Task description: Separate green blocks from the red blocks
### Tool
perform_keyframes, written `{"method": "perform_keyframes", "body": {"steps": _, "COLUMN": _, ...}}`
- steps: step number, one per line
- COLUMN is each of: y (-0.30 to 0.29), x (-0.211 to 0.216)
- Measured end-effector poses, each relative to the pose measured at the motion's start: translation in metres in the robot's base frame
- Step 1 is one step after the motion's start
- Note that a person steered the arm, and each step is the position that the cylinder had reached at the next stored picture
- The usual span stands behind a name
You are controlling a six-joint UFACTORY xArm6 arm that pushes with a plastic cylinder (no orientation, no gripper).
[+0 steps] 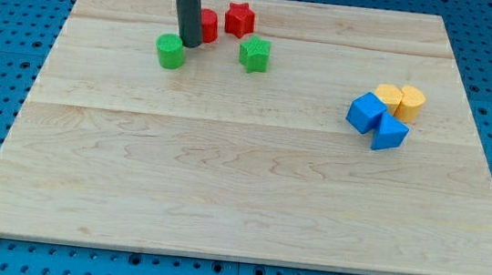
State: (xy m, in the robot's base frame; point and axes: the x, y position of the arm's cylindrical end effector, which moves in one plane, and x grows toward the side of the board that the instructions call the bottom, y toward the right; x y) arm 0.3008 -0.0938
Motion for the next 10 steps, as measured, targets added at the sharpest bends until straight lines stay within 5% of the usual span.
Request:
{"method": "perform_keyframes", "body": {"steps": 1, "y": -0.017, "x": 0.014}}
{"method": "perform_keyframes", "body": {"steps": 2, "y": -0.070, "x": 0.075}}
{"method": "perform_keyframes", "body": {"steps": 3, "y": -0.042, "x": 0.092}}
{"method": "perform_keyframes", "body": {"steps": 4, "y": 0.081, "x": 0.092}}
{"method": "perform_keyframes", "body": {"steps": 5, "y": 0.126, "x": 0.034}}
{"method": "perform_keyframes", "body": {"steps": 7, "y": 0.022, "x": 0.022}}
{"method": "perform_keyframes", "body": {"steps": 9, "y": -0.023, "x": -0.004}}
{"method": "perform_keyframes", "body": {"steps": 10, "y": -0.090, "x": 0.045}}
